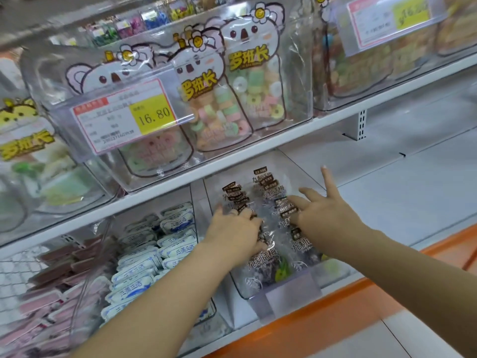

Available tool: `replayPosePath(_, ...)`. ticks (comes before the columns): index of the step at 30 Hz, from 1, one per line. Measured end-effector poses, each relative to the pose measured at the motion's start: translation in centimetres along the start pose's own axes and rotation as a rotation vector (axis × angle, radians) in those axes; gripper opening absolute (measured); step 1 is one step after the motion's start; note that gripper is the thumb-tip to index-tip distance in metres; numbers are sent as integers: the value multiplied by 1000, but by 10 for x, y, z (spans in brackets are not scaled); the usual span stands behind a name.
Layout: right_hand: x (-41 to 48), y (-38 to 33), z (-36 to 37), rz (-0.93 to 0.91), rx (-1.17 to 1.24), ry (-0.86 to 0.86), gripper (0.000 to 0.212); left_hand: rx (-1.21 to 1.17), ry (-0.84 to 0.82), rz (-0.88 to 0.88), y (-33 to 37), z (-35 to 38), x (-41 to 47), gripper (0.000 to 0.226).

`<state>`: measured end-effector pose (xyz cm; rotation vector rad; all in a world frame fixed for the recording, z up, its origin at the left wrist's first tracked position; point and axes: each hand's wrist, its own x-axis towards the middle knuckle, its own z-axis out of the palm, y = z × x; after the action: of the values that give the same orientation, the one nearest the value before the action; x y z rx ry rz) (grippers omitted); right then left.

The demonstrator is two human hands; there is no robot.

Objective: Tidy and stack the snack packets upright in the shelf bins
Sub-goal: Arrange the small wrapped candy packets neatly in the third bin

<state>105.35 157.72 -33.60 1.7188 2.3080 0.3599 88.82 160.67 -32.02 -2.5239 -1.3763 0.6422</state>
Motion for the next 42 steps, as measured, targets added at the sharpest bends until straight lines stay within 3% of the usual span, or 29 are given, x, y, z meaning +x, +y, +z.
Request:
replayPosePath(4, 15, -6, 5, -30, 175, 21, 52, -49, -124, -50, -3, -2, 14, 78)
replayPosePath(7, 16, -2, 8, -47, 409, -16, 69, -48, -119, -79, 4, 0, 9, 79)
replayPosePath(11, 23, -5, 25, -40, 417, -49, 67, -25, -180, -79, 25, 14, -1, 77)
replayPosePath(16, 38, -10, 32, 15, 490, -63, 69, -13, -354, -185, 24, 11, 21, 111)
replayPosePath(20, 42, -7, 31, -6, 505, -82, 70, -30, -386, -174, 22, 9, 27, 121)
replayPosePath(29, 35, -13, 25, -51, 530, -94, 63, 141, -469, -210, 19, 12, 19, 118)
replayPosePath(32, 28, -6, 18, -58, 589, 17, 62, 84, -376, -159, 13, 0, 10, 110)
replayPosePath(36, 1, -6, -6, -81, 404, 37, 25, -66, -100, -57, 8, 1, -5, 86)
replayPosePath(39, -10, -16, -13, -58, 313, -57, 23, -12, -114, -70, 12, 14, -3, 72)
replayPosePath(42, -8, -19, -4, 7, 236, -5, 23, 24, -190, -105, 19, 14, 0, 74)
